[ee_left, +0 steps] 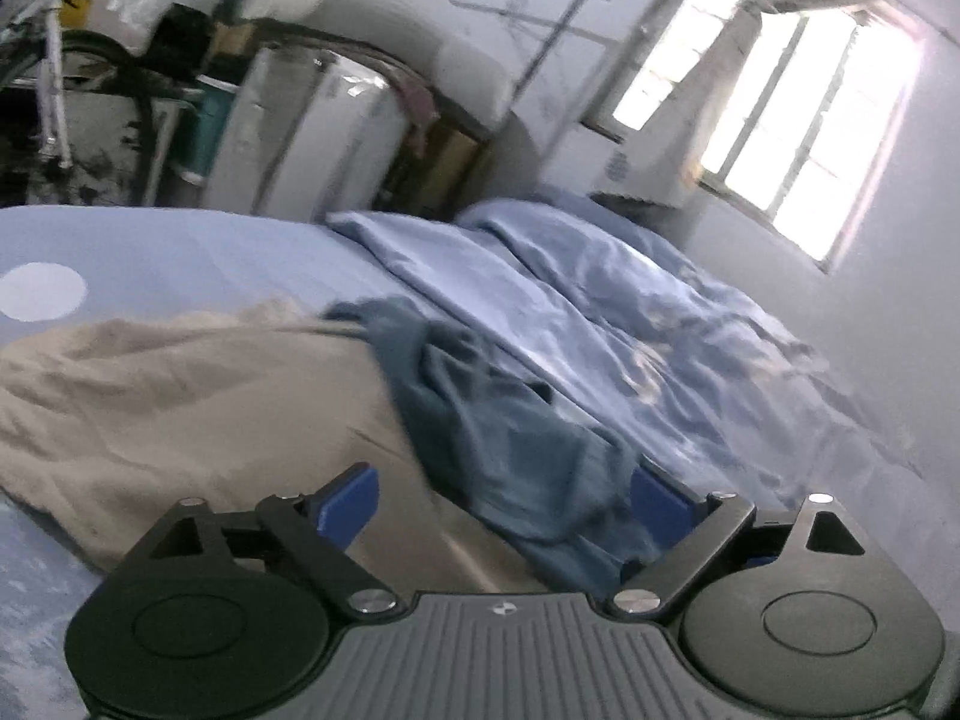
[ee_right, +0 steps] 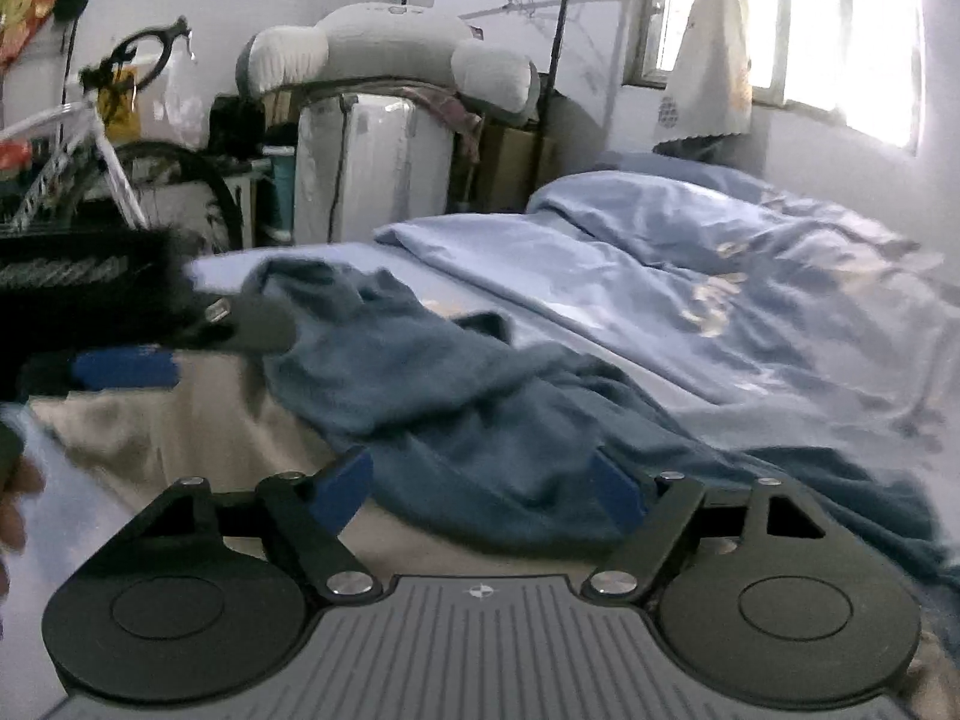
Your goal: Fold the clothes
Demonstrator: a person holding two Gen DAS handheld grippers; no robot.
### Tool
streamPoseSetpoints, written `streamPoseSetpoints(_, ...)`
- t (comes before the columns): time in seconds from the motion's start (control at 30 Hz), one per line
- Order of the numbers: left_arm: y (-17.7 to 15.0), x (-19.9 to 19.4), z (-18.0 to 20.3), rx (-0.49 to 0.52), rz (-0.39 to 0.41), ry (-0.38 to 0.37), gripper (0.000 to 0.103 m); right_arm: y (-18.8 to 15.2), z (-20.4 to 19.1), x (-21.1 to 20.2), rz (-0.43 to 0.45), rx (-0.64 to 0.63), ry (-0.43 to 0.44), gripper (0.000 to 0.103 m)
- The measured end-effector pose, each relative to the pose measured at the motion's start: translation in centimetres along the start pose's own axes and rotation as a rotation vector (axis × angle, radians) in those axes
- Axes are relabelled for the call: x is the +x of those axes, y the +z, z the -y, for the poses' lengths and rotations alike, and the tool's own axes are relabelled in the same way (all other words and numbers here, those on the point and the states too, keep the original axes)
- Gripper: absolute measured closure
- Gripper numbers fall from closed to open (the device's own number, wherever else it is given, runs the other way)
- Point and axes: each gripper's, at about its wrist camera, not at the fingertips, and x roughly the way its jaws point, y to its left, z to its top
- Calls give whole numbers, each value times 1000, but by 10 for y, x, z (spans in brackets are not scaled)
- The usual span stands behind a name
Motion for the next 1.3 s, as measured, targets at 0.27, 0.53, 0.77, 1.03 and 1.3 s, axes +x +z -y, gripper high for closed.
streamPoseSetpoints(0.27,9,4,-16,-41,3,21,9,28,-13,59,-8,76,-11,37)
streamPoseSetpoints(0.53,8,6,-17,-54,-18,-16,9,29,-8,78,-65,88,-61,90)
streamPoseSetpoints(0.77,6,4,-14,-59,-28,-40,9,30,12,29,33,163,-82,100)
streamPoseSetpoints(1.03,7,-4,-9,-89,-4,-78,9,12,44,-67,129,271,-167,100)
streamPoseSetpoints(1.3,4,-7,1,-81,5,-104,9,-25,71,-161,160,369,-304,101)
